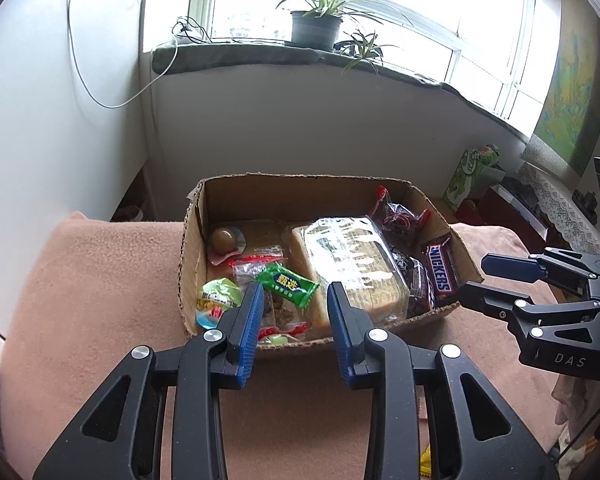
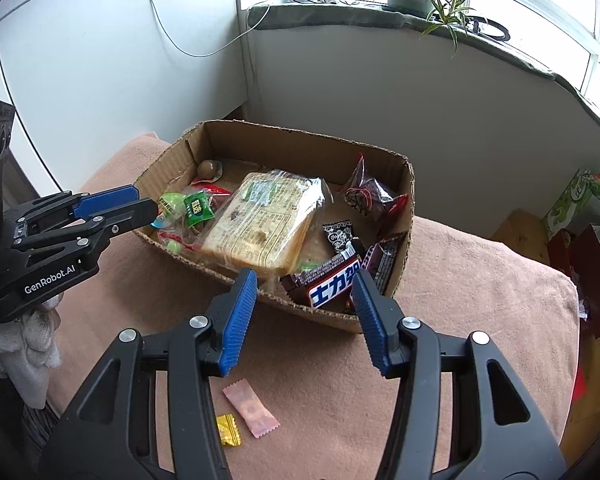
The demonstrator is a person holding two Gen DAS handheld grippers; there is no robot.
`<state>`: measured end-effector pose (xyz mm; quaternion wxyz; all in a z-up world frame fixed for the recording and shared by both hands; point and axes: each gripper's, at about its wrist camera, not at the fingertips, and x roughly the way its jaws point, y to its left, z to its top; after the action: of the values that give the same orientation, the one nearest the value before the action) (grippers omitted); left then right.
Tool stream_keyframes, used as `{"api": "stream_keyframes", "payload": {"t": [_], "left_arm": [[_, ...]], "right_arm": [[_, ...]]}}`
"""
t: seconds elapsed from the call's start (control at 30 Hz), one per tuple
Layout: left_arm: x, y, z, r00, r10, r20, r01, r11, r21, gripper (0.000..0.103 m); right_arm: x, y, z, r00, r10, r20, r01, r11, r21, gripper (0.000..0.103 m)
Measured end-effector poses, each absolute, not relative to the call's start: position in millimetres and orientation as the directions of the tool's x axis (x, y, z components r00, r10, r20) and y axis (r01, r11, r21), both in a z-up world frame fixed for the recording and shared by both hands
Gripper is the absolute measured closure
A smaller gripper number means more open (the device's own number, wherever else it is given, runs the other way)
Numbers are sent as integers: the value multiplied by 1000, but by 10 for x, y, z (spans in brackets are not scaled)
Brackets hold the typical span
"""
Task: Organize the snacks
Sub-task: 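Move the left gripper to the yellow candy while the right gripper approaches the pink wrapped sweet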
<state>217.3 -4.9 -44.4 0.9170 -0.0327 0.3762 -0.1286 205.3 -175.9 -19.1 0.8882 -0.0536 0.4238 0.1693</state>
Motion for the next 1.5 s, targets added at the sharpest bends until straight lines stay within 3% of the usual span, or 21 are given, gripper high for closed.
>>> {"api": "stream_keyframes", "payload": {"t": [0.83,1.2,1.5], "left_arm": [[1122,-640,-984,424,-504,-753,510,820,-261,72],[1172,-898,-1099,414,-462,-784,541,818,-196,72],[1193,-837,-1134,430,-442,-787,525,832,-180,75]], "right_arm": [[1342,-1773,-781,363,358,-860,-516,846,134,51],[1476,-1715,-874,330,324,-886,-542,834,103,51],[1589,-1635,-962,318,315,-894,-548,831,98,58]]}}
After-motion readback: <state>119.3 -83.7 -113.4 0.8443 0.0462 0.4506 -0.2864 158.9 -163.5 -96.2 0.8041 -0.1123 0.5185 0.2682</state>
